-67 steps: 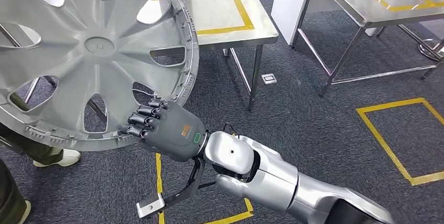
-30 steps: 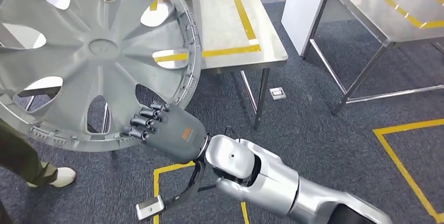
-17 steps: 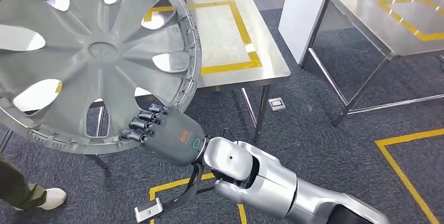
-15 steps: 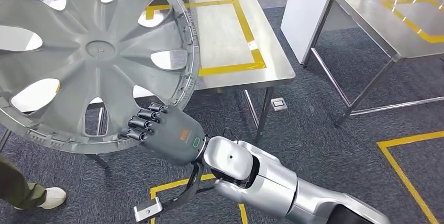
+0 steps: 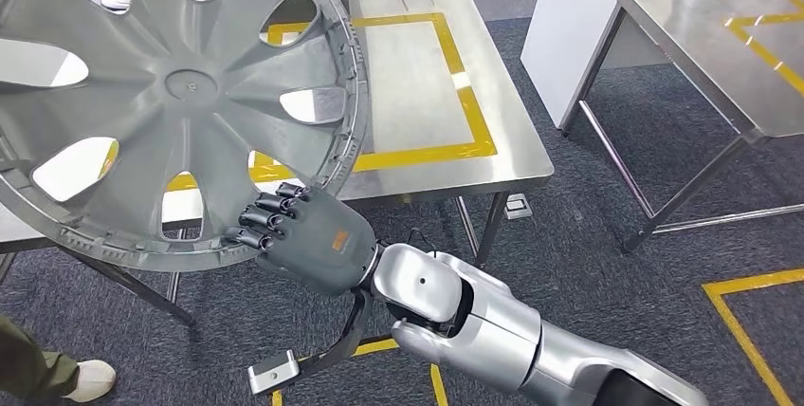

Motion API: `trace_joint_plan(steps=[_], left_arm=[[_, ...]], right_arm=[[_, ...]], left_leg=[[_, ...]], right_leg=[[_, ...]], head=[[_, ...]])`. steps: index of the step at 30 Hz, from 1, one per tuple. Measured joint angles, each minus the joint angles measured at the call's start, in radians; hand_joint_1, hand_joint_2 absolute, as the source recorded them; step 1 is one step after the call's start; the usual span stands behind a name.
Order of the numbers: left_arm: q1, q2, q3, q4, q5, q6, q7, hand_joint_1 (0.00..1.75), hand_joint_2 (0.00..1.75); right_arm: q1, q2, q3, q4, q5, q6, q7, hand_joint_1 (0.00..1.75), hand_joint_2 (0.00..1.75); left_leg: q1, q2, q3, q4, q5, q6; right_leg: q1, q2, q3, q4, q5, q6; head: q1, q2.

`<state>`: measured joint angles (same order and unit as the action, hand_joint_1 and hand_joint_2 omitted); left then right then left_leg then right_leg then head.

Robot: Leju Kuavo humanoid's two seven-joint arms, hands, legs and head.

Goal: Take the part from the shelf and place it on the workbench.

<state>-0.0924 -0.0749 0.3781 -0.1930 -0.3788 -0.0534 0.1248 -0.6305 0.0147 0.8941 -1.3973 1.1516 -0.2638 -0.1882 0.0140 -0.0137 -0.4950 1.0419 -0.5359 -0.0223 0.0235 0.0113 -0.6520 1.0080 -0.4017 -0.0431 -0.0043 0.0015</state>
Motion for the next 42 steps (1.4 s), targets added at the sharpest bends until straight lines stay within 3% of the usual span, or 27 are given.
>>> trace_joint_plan(steps=[1, 3, 5, 6, 7, 8, 10, 12, 14, 16, 18, 20, 21, 22, 23, 25, 27, 29, 33, 42], left_arm=[[-0.001, 0.000, 0.000, -0.001, 0.000, 0.000, 0.006, 0.00, 1.75], [-0.004, -0.001, 0.000, -0.001, 0.000, 0.000, 0.008, 0.00, 1.75], [-0.004, 0.000, 0.000, -0.001, 0.001, 0.000, 0.002, 0.00, 1.75], [-0.003, 0.001, 0.000, -0.001, 0.002, 0.000, 0.004, 0.00, 1.75], [-0.002, 0.002, 0.000, -0.001, 0.002, 0.000, 0.008, 0.00, 1.75], [-0.001, 0.003, 0.000, -0.001, 0.002, 0.000, 0.012, 0.00, 1.75], [0.002, 0.004, 0.000, 0.000, 0.002, 0.000, 0.013, 0.00, 1.75], [0.004, 0.004, 0.000, 0.002, 0.002, 0.000, 0.003, 0.00, 1.75], [0.003, 0.004, 0.000, 0.002, 0.002, 0.000, -0.006, 0.00, 1.75], [0.001, 0.003, 0.000, 0.002, 0.002, 0.000, -0.007, 0.00, 1.75], [-0.001, 0.002, 0.000, 0.001, 0.001, 0.000, -0.007, 0.00, 1.75], [-0.003, 0.003, 0.000, 0.000, -0.003, 0.000, -0.007, 0.00, 1.75], [-0.004, 0.003, 0.000, 0.000, -0.005, 0.000, -0.007, 0.00, 1.75], [-0.004, 0.003, 0.000, 0.000, -0.008, 0.000, -0.007, 0.00, 1.75], [-0.004, 0.003, 0.000, 0.000, -0.012, 0.000, -0.007, 0.00, 1.75], [-0.007, 0.002, 0.000, 0.000, -0.018, 0.000, -0.007, 0.00, 1.75], [-0.014, 0.001, 0.000, 0.000, -0.024, 0.001, -0.008, 0.00, 1.75], [-0.019, 0.000, 0.000, -0.001, -0.029, 0.002, -0.009, 0.00, 1.75], [-0.025, 0.000, 0.000, 0.000, -0.040, 0.000, -0.009, 0.00, 1.75], [-0.030, 0.003, 0.000, 0.000, -0.041, -0.012, -0.008, 0.00, 1.75]], right_arm=[[-0.001, 0.001, -0.001, 0.000, 0.000, 0.000, 0.000, 1.75, 1.75], [-0.001, 0.003, -0.002, 0.000, -0.001, 0.001, 0.001, 1.75, 1.75], [0.000, 0.004, -0.002, 0.000, 0.000, 0.002, 0.000, 1.75, 1.75], [0.001, 0.004, -0.002, 0.000, 0.000, 0.002, -0.001, 1.75, 1.75], [0.001, 0.004, -0.002, 0.000, 0.000, 0.002, -0.002, 1.75, 1.75], [0.001, 0.004, -0.002, 0.000, 0.000, 0.003, -0.002, 1.75, 1.75], [0.001, 0.005, -0.002, 0.001, 0.000, 0.004, -0.002, 1.75, 1.75], [0.000, 0.006, -0.002, 0.004, 0.000, 0.006, -0.001, 1.75, 1.75], [-0.001, 0.007, -0.004, 0.005, -0.001, 0.009, -0.003, 1.75, 1.75], [-0.004, 0.007, -0.005, 0.006, -0.002, 0.012, -0.004, 1.75, 1.75], [-0.008, 0.007, -0.009, 0.011, -0.004, 0.019, -0.002, 1.75, 1.75], [-0.010, 0.007, -0.016, 0.025, -0.007, 0.025, 0.000, 1.75, 1.75], [-0.011, 0.007, -0.021, 0.034, -0.009, 0.029, 0.001, 1.75, 1.75], [-0.014, 0.007, -0.027, 0.045, -0.012, 0.033, 0.001, 1.75, 1.75], [-0.019, 0.008, -0.033, 0.059, -0.015, 0.038, 0.002, 1.75, 1.75], [-0.036, 0.010, -0.046, 0.096, -0.023, 0.048, 0.001, 1.75, 1.75], [-0.063, 0.018, -0.062, 0.146, -0.033, 0.056, 0.000, 1.75, 1.75], [-0.089, 0.029, -0.080, 0.199, -0.041, 0.059, 0.001, 1.75, 1.75], [-0.137, 0.047, -0.120, 0.310, -0.053, 0.055, 0.005, 1.75, 1.75], [-0.251, 0.080, -0.203, 0.605, -0.092, 0.087, -0.003, 1.75, 1.75]], left_leg=[[0.000, 0.001, -0.011, 0.028, 0.006, -0.005], [0.002, 0.005, -0.075, 0.133, -0.004, -0.014], [0.003, 0.006, -0.159, 0.228, -0.056, -0.021], [0.003, 0.007, -0.187, 0.243, -0.078, -0.022], [0.003, 0.007, -0.202, 0.231, -0.082, -0.022], [0.003, 0.008, -0.203, 0.192, -0.060, -0.020], [0.003, 0.011, -0.189, 0.067, 0.055, -0.016], [-0.001, 0.014, -0.178, -0.007, 0.137, -0.004], [-0.003, 0.014, -0.171, -0.012, 0.141, 0.011], [0.001, 0.013, -0.158, -0.019, 0.137, 0.023], [0.004, 0.012, -0.144, -0.026, 0.128, 0.032], [0.005, 0.011, -0.133, -0.027, 0.115, 0.036], [0.005, 0.010, -0.126, -0.026, 0.107, 0.036], [0.005, 0.008, -0.118, -0.025, 0.099, 0.035], [0.005, 0.007, -0.109, -0.024, 0.091, 0.034], [0.004, 0.006, -0.089, -0.023, 0.076, 0.029], [0.004, 0.004, -0.081, -0.023, 0.067, 0.018], [0.002, 0.004, -0.079, -0.024, 0.065, 0.009], [0.001, 0.009, -0.067, -0.034, 0.061, 0.017], [0.001, 0.009, -0.062, -0.048, 0.066, -0.002]], right_leg=[[-0.003, 0.000, 0.018, -0.006, -0.006, -0.006], [-0.006, 0.000, 0.049, -0.013, -0.025, -0.014], [-0.006, 0.002, 0.072, -0.014, -0.048, -0.017], [-0.006, 0.004, 0.087, -0.014, -0.061, -0.016], [-0.007, 0.006, 0.104, -0.013, -0.074, -0.015], [-0.007, 0.007, 0.122, -0.013, -0.089, -0.013], [-0.007, 0.007, 0.155, -0.009, -0.119, -0.006], [-0.004, 0.008, 0.171, -0.006, -0.146, 0.005], [-0.002, 0.010, 0.176, 0.002, -0.154, 0.017], [-0.003, 0.007, 0.157, 0.049, -0.144, 0.027], [-0.008, 0.002, 0.092, 0.151, -0.155, 0.039], [-0.014, -0.001, 0.008, 0.254, -0.208, 0.049], [-0.017, -0.002, -0.023, 0.278, -0.229, 0.052], [-0.019, -0.003, -0.039, 0.273, -0.229, 0.052], [-0.020, -0.004, -0.040, 0.238, -0.202, 0.050], [-0.018, -0.005, -0.010, 0.110, -0.097, 0.041], [-0.012, -0.006, 0.015, 0.021, -0.041, 0.030], [-0.009, -0.006, 0.022, 0.003, -0.034, 0.026], [-0.009, -0.002, 0.030, -0.001, -0.024, 0.027], [-0.009, -0.002, 0.029, 0.000, -0.026, 0.017]], head=[[-0.002, 0.000], [-0.007, 0.000], [-0.009, 0.000], [-0.009, 0.000], [-0.009, 0.000], [-0.009, 0.000], [-0.009, 0.000], [-0.011, 0.000], [-0.009, 0.000], [-0.007, 0.000], [-0.004, 0.000], [-0.002, 0.000], [-0.002, 0.000], [-0.002, 0.000], [-0.002, 0.000], [-0.001, 0.000], [-0.001, 0.000], [-0.001, 0.000], [-0.004, 0.000], [-0.003, 0.000]])
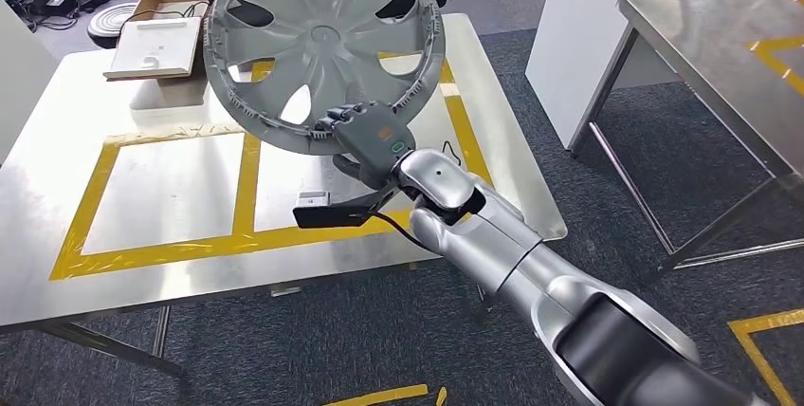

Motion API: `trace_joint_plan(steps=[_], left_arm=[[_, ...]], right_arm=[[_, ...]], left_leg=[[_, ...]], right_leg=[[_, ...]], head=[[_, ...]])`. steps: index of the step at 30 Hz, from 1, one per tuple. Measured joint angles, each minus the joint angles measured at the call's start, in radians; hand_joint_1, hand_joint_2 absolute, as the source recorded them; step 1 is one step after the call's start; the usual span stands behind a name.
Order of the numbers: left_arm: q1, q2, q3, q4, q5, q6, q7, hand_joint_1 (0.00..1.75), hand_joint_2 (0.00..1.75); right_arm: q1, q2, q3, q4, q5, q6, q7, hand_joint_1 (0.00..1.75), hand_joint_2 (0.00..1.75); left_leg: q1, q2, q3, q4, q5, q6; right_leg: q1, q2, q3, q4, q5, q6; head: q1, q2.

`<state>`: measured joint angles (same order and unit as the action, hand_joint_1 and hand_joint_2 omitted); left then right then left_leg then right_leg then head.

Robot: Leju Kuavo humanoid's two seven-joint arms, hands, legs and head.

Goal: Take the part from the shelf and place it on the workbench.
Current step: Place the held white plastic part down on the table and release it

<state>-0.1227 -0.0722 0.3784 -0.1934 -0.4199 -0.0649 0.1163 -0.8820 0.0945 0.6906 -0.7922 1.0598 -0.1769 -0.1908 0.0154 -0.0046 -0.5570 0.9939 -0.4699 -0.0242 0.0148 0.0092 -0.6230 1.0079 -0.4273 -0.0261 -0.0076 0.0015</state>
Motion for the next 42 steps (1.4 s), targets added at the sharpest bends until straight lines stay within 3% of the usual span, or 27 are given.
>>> trace_joint_plan(steps=[8, 13, 26, 33, 42], left_arm=[[-0.005, -0.001, 0.000, 0.000, 0.000, -0.012, 0.000, 0.00, 1.75], [-0.014, -0.003, 0.000, 0.000, 0.000, -0.016, 0.000, 0.00, 1.75], [-0.019, -0.009, 0.013, 0.001, 0.009, -0.017, 0.000, 0.00, 1.75], [-0.017, -0.009, 0.019, 0.002, 0.010, -0.019, 0.000, 0.00, 1.75], [-0.018, -0.010, 0.021, 0.002, -0.002, -0.020, 0.000, 0.00, 1.75]], right_arm=[[-0.137, 0.019, -0.054, 0.261, -0.026, 0.086, 0.007, 1.75, 1.75], [-0.170, 0.019, -0.061, 0.353, -0.016, 0.108, 0.022, 1.75, 1.75], [-0.193, 0.025, -0.072, 0.439, -0.023, 0.144, 0.038, 1.75, 1.75], [-0.189, 0.055, -0.076, 0.450, -0.035, 0.162, -0.058, 1.75, 1.75], [-0.140, 0.091, -0.071, 0.463, -0.051, 0.220, -0.104, 1.75, 1.75]], left_leg=[[-0.001, -0.001, -0.002, 0.004, 0.001, -0.002], [-0.002, -0.001, -0.003, 0.005, 0.001, -0.002], [-0.003, 0.000, -0.003, 0.006, 0.000, -0.001], [-0.003, 0.000, -0.003, 0.005, 0.000, -0.001], [-0.003, -0.001, -0.004, 0.006, 0.000, -0.001]], right_leg=[[-0.001, -0.002, 0.001, 0.000, 0.002, 0.000], [-0.002, -0.001, 0.001, 0.000, 0.003, 0.001], [-0.003, 0.000, 0.001, 0.000, 0.003, 0.001], [-0.003, 0.000, 0.000, 0.000, 0.003, 0.001], [-0.003, -0.001, 0.001, 0.000, 0.003, 0.001]], head=[[0.000, 0.000], [0.000, 0.000], [0.000, 0.000], [0.000, 0.000], [0.000, 0.000]])
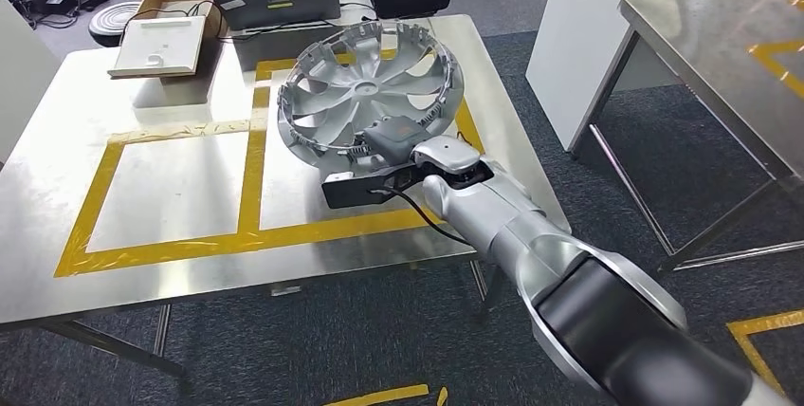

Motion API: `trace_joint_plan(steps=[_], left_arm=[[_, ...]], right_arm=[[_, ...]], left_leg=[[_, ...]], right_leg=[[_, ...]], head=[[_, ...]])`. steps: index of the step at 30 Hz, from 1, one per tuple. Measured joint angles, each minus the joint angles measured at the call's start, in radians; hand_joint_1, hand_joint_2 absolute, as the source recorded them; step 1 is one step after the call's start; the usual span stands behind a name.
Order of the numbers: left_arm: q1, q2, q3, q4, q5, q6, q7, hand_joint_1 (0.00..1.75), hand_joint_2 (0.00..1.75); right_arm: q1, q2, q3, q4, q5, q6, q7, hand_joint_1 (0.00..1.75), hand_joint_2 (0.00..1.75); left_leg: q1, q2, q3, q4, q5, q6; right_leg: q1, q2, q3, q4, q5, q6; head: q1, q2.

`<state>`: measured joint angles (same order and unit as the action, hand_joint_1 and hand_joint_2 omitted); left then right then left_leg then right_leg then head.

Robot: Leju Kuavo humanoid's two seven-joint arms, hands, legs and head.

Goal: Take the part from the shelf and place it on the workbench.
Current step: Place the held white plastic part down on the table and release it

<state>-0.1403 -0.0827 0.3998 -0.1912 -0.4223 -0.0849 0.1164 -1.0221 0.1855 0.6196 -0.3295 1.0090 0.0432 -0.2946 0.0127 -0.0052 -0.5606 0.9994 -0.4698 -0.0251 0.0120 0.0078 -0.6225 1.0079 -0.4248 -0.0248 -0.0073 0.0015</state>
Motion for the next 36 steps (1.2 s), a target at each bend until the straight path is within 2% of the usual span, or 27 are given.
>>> trace_joint_plan(steps=[6, 16, 20, 21, 25, 36], left_arm=[[0.003, -0.001, 0.003, 0.002, 0.005, 0.004, 0.000, 0.00, 1.75], [0.017, -0.002, 0.017, 0.003, 0.015, 0.011, 0.000, 0.00, 1.75], [0.016, -0.002, 0.018, 0.003, 0.006, 0.010, 0.000, 0.00, 1.75], [0.015, -0.002, 0.018, 0.003, 0.002, 0.010, 0.000, 0.00, 1.75], [0.015, -0.003, 0.019, 0.003, 0.000, 0.012, 0.000, 0.00, 0.00], [0.015, -0.003, 0.028, 0.003, 0.022, 0.022, 0.000, 0.00, 0.00]], right_arm=[[0.045, 0.002, 0.005, 0.017, -0.004, 0.008, 0.018, 1.75, 1.75], [0.052, -0.001, 0.005, 0.039, -0.020, 0.017, 0.037, 1.75, 1.75], [0.053, -0.003, 0.005, 0.040, -0.021, 0.013, 0.036, 0.00, 0.00], [0.053, -0.003, 0.005, 0.040, -0.020, 0.010, 0.035, 0.00, 0.00], [0.048, -0.003, 0.005, 0.040, -0.019, 0.001, 0.032, 0.00, 0.00], [0.042, -0.003, 0.005, 0.040, -0.018, 0.001, 0.028, 0.00, 0.00]], left_leg=[[0.000, 0.000, 0.000, 0.000, 0.000, 0.000], [0.000, 0.000, 0.000, 0.000, 0.000, 0.000], [0.000, 0.000, 0.000, 0.000, 0.000, 0.000], [0.000, 0.000, 0.000, 0.000, 0.000, 0.000], [0.000, 0.000, 0.000, 0.000, 0.000, 0.000], [0.000, 0.000, 0.001, 0.000, 0.000, 0.000]], right_leg=[[0.000, 0.000, 0.000, 0.000, 0.000, 0.000], [0.000, 0.000, -0.001, 0.000, 0.000, 0.000], [0.000, 0.001, -0.001, 0.000, 0.000, 0.000], [0.000, 0.001, -0.001, 0.000, 0.000, 0.000], [0.000, 0.001, 0.000, 0.000, 0.000, 0.000], [0.000, 0.001, 0.001, 0.000, 0.000, 0.000]], head=[[0.000, 0.000], [0.000, 0.000], [0.000, 0.000], [0.000, 0.000], [0.000, 0.000], [0.000, 0.000]])
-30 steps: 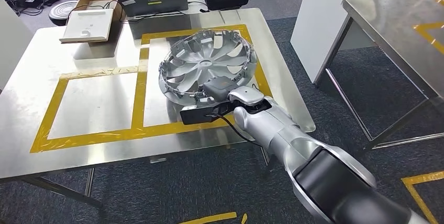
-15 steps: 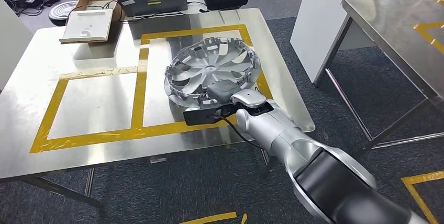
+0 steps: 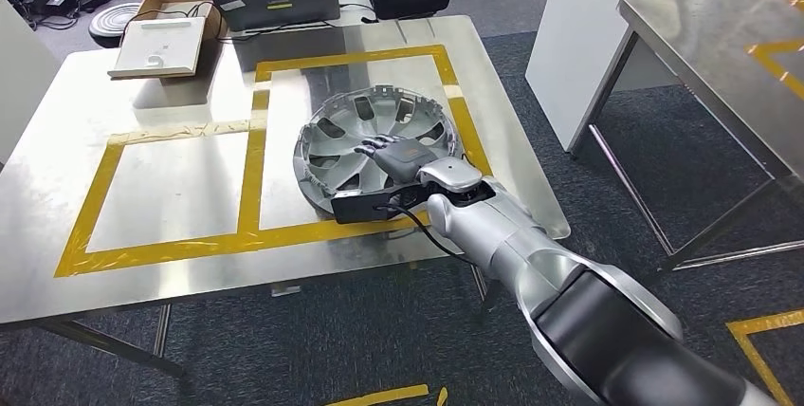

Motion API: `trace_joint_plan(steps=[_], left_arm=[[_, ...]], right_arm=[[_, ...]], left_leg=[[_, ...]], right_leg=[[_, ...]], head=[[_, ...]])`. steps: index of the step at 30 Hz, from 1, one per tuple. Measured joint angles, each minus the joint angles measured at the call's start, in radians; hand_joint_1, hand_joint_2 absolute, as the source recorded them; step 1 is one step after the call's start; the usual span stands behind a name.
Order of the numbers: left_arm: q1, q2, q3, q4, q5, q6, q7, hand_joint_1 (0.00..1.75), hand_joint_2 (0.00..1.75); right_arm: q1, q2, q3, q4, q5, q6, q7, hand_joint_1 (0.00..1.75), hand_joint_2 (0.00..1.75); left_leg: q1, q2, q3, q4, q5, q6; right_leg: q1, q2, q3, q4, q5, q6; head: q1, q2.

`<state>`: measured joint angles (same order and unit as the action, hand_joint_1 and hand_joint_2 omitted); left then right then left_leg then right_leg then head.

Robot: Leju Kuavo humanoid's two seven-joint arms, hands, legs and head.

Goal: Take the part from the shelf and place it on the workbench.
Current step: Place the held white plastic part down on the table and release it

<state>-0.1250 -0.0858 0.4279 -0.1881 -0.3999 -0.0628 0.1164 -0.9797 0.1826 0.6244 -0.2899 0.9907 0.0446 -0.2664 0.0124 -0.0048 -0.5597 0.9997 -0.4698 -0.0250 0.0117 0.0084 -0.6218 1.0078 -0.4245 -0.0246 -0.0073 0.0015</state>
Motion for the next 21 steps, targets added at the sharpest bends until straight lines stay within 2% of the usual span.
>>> trace_joint_plan(steps=[10, 16, 21], left_arm=[[0.001, 0.000, 0.008, 0.000, 0.003, 0.002, 0.000, 0.00, 0.00], [0.004, 0.000, 0.014, 0.000, 0.003, 0.009, 0.000, 0.00, 0.00], [0.005, 0.000, 0.015, 0.000, 0.003, 0.011, 0.000, 0.00, 0.00]], right_arm=[[-0.018, 0.004, -0.002, -0.001, -0.010, -0.044, -0.007, 0.00, 0.00], [-0.071, 0.004, -0.050, -0.028, -0.123, -0.114, -0.078, 0.00, 0.00], [-0.085, 0.004, -0.069, -0.040, -0.156, -0.121, -0.100, 0.00, 0.00]], left_leg=[[0.000, 0.000, 0.000, 0.000, 0.000, 0.000], [0.000, 0.000, 0.000, 0.000, 0.000, 0.000], [0.000, 0.000, 0.000, 0.000, 0.000, 0.000]], right_leg=[[0.000, 0.000, 0.000, 0.000, 0.000, 0.000], [0.000, 0.000, 0.000, 0.000, 0.000, 0.000], [0.000, 0.000, 0.000, 0.000, 0.000, 0.000]], head=[[0.000, 0.000], [0.000, 0.000], [0.000, 0.000]])
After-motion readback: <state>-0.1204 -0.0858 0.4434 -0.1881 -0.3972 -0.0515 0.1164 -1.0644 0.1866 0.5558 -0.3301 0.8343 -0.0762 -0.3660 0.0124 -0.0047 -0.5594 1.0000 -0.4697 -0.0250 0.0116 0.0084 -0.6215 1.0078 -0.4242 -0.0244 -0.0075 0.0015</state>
